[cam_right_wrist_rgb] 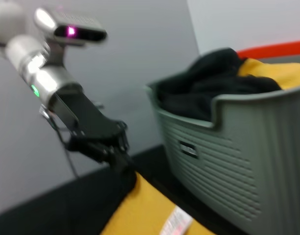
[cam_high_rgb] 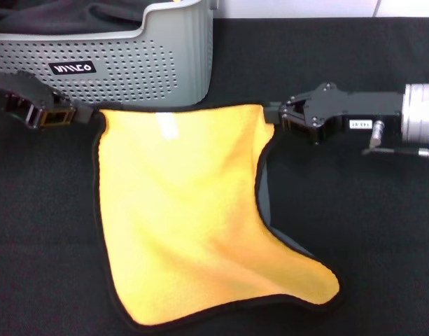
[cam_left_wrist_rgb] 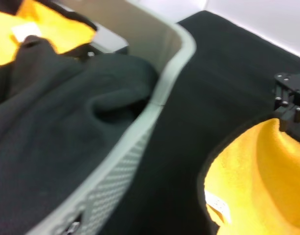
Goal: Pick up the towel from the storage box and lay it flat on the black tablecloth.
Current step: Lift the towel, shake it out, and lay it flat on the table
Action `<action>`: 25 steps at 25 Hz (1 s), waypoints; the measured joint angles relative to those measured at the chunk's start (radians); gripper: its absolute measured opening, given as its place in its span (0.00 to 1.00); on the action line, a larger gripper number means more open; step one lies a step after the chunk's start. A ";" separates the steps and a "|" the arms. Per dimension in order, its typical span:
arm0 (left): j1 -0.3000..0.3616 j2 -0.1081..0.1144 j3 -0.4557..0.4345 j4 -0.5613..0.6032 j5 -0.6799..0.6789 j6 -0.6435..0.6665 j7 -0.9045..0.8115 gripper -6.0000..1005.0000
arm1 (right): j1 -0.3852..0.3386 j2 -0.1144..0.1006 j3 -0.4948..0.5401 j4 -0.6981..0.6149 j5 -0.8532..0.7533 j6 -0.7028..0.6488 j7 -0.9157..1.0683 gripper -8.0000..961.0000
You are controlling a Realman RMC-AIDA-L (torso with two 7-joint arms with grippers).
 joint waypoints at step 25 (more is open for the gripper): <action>-0.009 -0.019 -0.005 -0.098 0.025 -0.137 0.003 0.04 | 0.259 0.026 0.002 -0.091 -0.653 0.289 0.036 0.06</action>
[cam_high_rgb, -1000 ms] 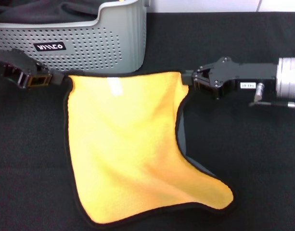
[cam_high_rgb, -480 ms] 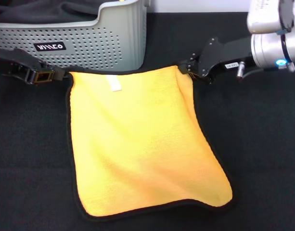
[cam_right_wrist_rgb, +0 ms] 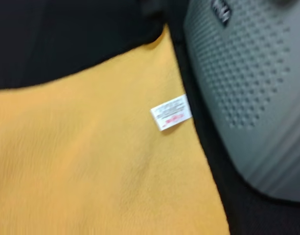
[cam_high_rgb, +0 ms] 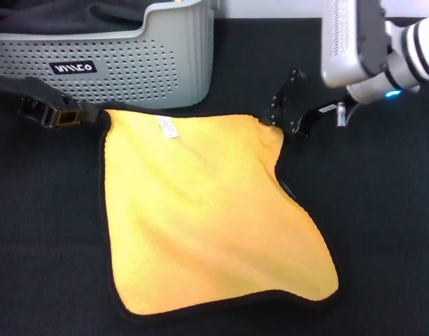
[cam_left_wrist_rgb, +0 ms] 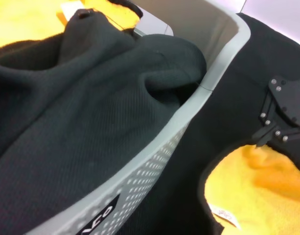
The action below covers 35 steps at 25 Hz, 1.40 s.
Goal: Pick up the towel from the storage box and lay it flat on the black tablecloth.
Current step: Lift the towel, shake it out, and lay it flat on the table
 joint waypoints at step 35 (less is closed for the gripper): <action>0.056 -0.061 -0.031 -0.004 -0.005 -0.103 0.030 0.04 | -0.038 0.059 0.018 -0.159 -0.284 0.147 0.008 0.07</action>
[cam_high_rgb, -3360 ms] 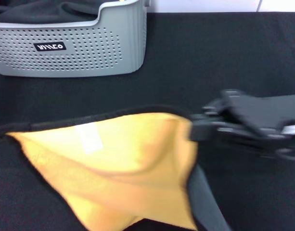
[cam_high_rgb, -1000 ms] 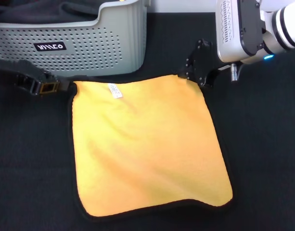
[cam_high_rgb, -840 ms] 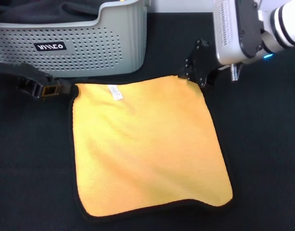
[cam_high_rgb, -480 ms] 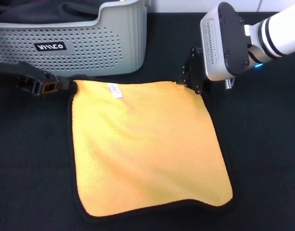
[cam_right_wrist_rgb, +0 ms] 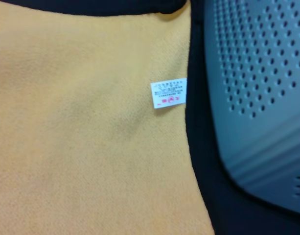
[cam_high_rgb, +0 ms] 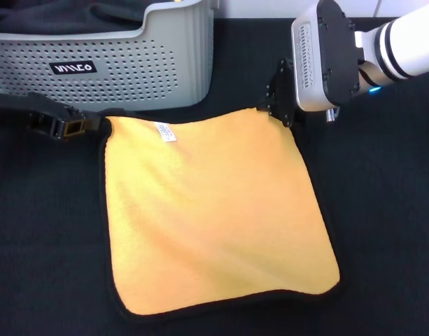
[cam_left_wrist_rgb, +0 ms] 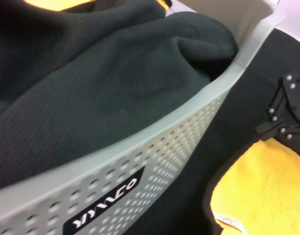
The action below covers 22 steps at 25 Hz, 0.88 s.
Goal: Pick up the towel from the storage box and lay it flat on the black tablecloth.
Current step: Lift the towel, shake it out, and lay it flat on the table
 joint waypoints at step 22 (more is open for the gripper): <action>-0.001 -0.007 0.006 -0.015 0.005 -0.073 -0.018 0.05 | -0.009 0.013 0.067 0.009 0.001 0.045 -0.006 0.08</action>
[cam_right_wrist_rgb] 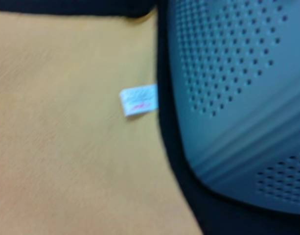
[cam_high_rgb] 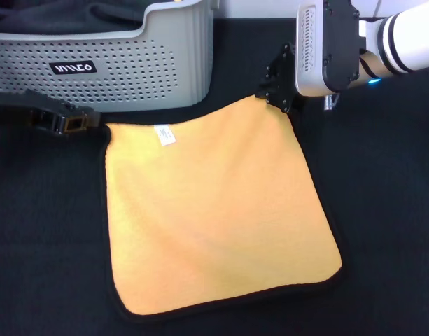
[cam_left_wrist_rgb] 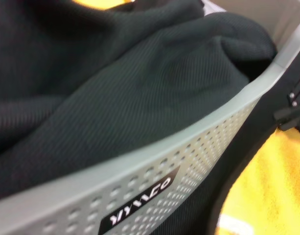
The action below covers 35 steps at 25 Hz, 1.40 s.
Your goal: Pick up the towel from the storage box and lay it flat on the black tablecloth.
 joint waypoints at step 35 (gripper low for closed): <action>0.236 -0.036 -0.006 -0.012 -0.526 0.498 0.671 0.52 | -0.506 0.022 0.279 -0.397 0.371 -0.684 0.037 0.70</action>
